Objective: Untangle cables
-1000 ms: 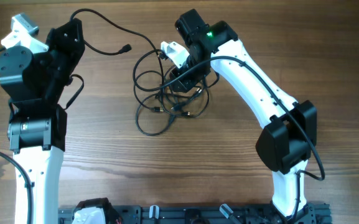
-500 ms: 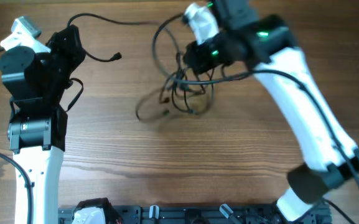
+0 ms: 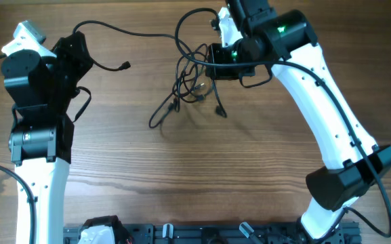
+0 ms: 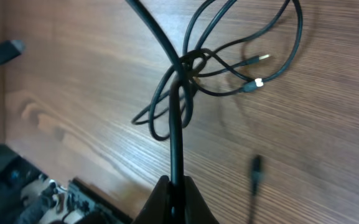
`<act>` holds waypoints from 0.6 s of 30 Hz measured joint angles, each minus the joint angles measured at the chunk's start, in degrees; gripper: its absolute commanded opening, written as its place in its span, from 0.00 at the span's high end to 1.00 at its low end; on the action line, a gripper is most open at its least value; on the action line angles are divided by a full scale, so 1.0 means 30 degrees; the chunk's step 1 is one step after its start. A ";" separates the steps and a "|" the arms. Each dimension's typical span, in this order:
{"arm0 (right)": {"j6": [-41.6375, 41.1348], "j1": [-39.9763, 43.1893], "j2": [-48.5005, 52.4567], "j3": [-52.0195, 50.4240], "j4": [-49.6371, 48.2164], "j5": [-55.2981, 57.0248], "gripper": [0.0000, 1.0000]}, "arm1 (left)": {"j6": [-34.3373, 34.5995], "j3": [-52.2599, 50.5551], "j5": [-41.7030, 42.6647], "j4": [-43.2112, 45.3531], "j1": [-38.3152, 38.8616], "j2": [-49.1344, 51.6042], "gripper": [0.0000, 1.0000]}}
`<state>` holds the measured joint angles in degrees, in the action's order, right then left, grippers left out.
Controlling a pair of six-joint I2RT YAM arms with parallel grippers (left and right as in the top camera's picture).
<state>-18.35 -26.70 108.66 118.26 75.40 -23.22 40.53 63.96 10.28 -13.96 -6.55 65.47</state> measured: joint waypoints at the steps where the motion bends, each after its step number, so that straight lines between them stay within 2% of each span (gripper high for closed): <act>1: 0.0539 0.0080 0.0007 0.0000 -0.0233 -0.1239 0.95 | 0.0000 0.0000 0.0000 -0.0007 0.0000 0.0007 0.96; 5: 0.0714 -0.0066 0.0015 -0.0015 -0.2674 -0.5173 0.96 | 0.0007 0.0000 0.0000 -0.0160 0.0000 0.0036 0.96; 8: -0.1712 -0.0495 0.0015 -0.0015 -0.5705 -0.6550 0.95 | 0.0000 0.0000 0.0000 -0.0226 0.0000 0.0109 0.96; 11: -0.5829 -0.1348 0.0109 -0.0015 -0.7745 -0.5246 0.96 | 0.0000 0.0000 0.0007 -0.0240 0.0000 0.0109 0.96; 16: -1.2080 -0.2586 0.1450 -0.0015 -0.9304 -0.2958 0.96 | 0.0000 0.0000 0.0080 -0.0291 0.0000 0.0109 0.96; 18: -1.2305 -0.2652 0.1829 -0.0015 -0.8779 -0.2441 0.96 | 0.0007 0.0000 0.0080 -0.0291 0.0000 0.0109 0.96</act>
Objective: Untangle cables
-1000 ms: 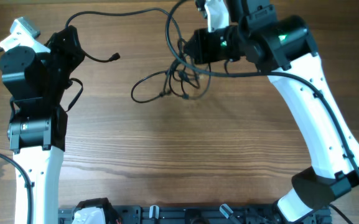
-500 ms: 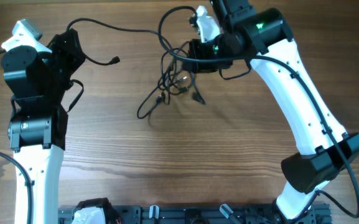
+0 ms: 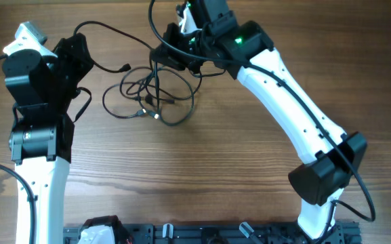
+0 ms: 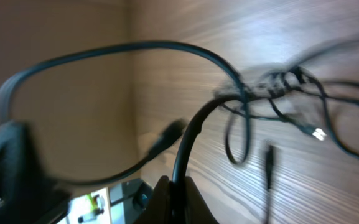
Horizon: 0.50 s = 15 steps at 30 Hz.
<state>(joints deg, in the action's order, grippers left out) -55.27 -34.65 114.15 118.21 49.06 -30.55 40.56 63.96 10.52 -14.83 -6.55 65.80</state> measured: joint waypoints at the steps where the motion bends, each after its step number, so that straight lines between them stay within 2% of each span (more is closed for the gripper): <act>1: 0.0015 -0.0007 0.0102 0.0000 0.0503 0.0393 0.96 | -0.0007 0.0000 0.0000 0.0000 0.0000 0.0000 0.96; 5: 0.0379 0.0138 0.0109 -0.0007 0.2718 0.1501 0.96 | -0.0007 0.0000 0.0015 -0.0117 0.0000 0.0000 0.96; 8: 0.3140 0.0568 0.0109 0.0000 0.3665 0.1049 0.96 | -0.0007 0.0000 0.0080 -0.0488 0.0000 0.0204 0.96; 11: 0.6127 0.1180 0.0109 0.0000 0.6331 0.0918 0.96 | -0.0007 0.0000 0.0087 -0.0656 0.0000 0.0379 0.96; 15: 0.8765 0.2433 0.0109 0.0000 0.9187 0.2900 0.96 | -0.0306 0.0000 0.0146 -0.0729 0.0000 0.0393 0.96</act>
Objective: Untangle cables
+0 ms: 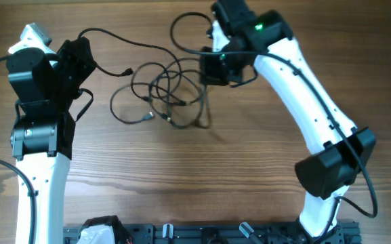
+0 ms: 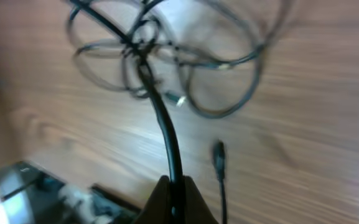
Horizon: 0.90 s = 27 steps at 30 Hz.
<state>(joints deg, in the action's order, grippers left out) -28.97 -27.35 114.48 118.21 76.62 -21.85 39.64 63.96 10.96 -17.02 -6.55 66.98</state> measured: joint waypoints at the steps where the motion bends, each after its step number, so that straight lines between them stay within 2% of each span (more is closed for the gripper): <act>1: 0.0648 0.0328 0.0000 0.0000 0.0459 0.0430 0.95 | -0.0175 0.0000 0.0000 -0.0095 0.0000 0.0000 0.96; 7: 0.4758 0.2120 0.0000 0.0000 0.2645 0.1100 0.95 | -0.2004 0.0000 0.0889 -0.1545 0.0000 0.0000 0.96; 13: 0.6776 0.2280 0.0000 0.0000 0.1246 -0.3789 0.96 | -0.3038 0.0007 0.3570 -0.4233 0.0255 0.0109 0.96; 16: 0.6244 0.1734 0.0000 0.0000 -0.0488 -0.5901 0.96 | -0.3147 0.0007 0.4269 -0.5093 0.1406 0.0816 0.96; 20: 0.4218 0.1348 0.0000 0.0000 -0.2841 -0.7155 0.96 | -0.3213 0.0000 0.4670 -0.4612 0.2951 0.1770 0.96; 25: 0.2004 0.1341 0.0000 0.0000 -0.4197 -0.7592 0.96 | -0.3220 0.0000 0.4743 -0.3927 0.3410 0.1829 0.96; 27: 0.1967 0.1348 0.0000 0.0000 -0.3840 -0.7577 0.96 | -0.3220 0.0000 0.4473 -0.3810 0.3417 0.1829 0.96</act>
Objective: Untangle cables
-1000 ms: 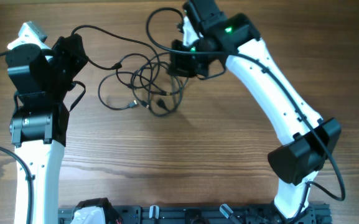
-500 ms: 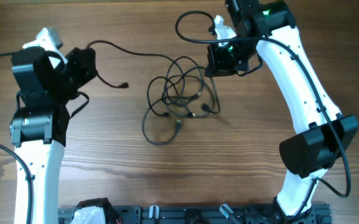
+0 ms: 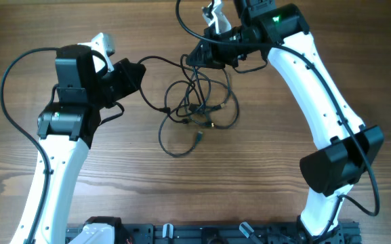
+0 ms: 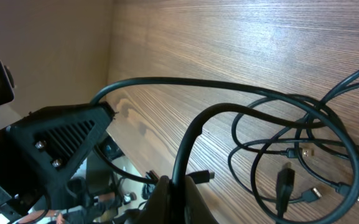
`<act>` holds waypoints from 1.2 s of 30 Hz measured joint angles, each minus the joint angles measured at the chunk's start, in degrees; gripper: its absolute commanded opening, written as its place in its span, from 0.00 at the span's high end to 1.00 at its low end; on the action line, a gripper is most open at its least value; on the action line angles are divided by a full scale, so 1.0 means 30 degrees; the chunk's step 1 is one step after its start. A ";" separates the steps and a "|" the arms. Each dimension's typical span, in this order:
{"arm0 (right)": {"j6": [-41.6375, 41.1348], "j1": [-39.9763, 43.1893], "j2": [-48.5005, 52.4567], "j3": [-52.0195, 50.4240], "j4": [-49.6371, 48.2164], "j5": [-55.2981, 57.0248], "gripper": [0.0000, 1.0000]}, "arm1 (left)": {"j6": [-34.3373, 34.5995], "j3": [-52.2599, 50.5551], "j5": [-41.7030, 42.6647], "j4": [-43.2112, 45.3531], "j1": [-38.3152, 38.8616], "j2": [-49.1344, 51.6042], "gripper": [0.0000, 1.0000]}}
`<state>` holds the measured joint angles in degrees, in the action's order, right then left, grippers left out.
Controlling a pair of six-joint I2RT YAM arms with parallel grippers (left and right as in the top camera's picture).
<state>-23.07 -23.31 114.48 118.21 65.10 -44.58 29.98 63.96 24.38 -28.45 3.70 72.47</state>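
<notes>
A tangle of thin black cables (image 3: pixel 198 108) lies on the wooden table (image 3: pixel 263 176), with loops and several plugs spread under the arms. My right gripper (image 3: pixel 196 57) is at the back centre, shut on a thick black strand (image 4: pixel 185 149) that rises from the tangle (image 4: pixel 303 155). Small plugs (image 4: pixel 284 180) hang within the loops. My left gripper (image 3: pixel 135 73) sits to the left of the tangle. It looks shut on a cable (image 3: pixel 161 62) that runs right to the tangle. In the right wrist view, that cable arcs away from the left gripper (image 4: pixel 104 109).
A black rack (image 3: pixel 202 234) lines the table's front edge. The left arm's own lead (image 3: pixel 9 74) loops out at the far left. The right arm's white links (image 3: pixel 317 88) cross the right half of the table.
My left arm has moved in from the far left, and its gripper is now close beside the tangle. The right gripper sits slightly further left. The tangle lies further right and more bunched.
My right gripper stayed shut on one strand throughout. It first held the tangle near the back centre. Then it was further left with the cables beside the left arm, then back right with the loops spread out. Now the left gripper has closed in.
</notes>
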 measured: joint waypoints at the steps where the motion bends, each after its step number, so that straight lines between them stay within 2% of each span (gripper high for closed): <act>1: 0.0087 0.0044 0.0000 0.0000 0.0612 0.0131 0.96 | -0.0022 0.0000 -0.0335 0.0015 0.0000 0.0000 0.96; 7: 0.1719 0.0743 0.0000 0.0000 0.4962 0.3934 0.96 | -0.0080 0.0000 -0.2382 0.0153 0.0000 0.0007 0.96; 10: 0.2805 0.0933 0.0000 0.0000 0.5654 0.4160 0.96 | -0.0080 0.0000 -0.2688 0.0350 0.0000 0.0007 0.96; 16: 0.5100 0.0663 0.0000 0.0000 0.5275 -0.1078 0.96 | -0.0124 0.0000 -0.2907 0.0430 0.0000 0.0007 0.96; 26: 0.5719 0.0561 0.0000 0.0000 0.4845 -0.5974 0.96 | -0.0124 0.0000 -0.2900 0.0488 0.0007 0.0517 0.96; 29: 0.4087 0.0131 0.0000 -0.0066 0.1545 -0.7074 0.96 | -0.0124 0.0000 -0.2958 0.0780 0.0233 0.0707 0.96; 30: 0.2579 -0.0291 0.0000 -0.0080 -0.0357 -0.6754 0.96 | -0.0124 0.0000 -0.2973 0.0976 0.0386 0.0707 0.96; 36: -0.2623 -0.1399 0.0000 -0.0109 -0.3985 -0.4109 0.96 | -0.0124 0.0000 -0.2980 0.1362 0.0896 0.0692 0.96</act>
<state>-30.94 -27.51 114.48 117.89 53.15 -56.90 29.61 63.96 15.44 -24.36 6.39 74.54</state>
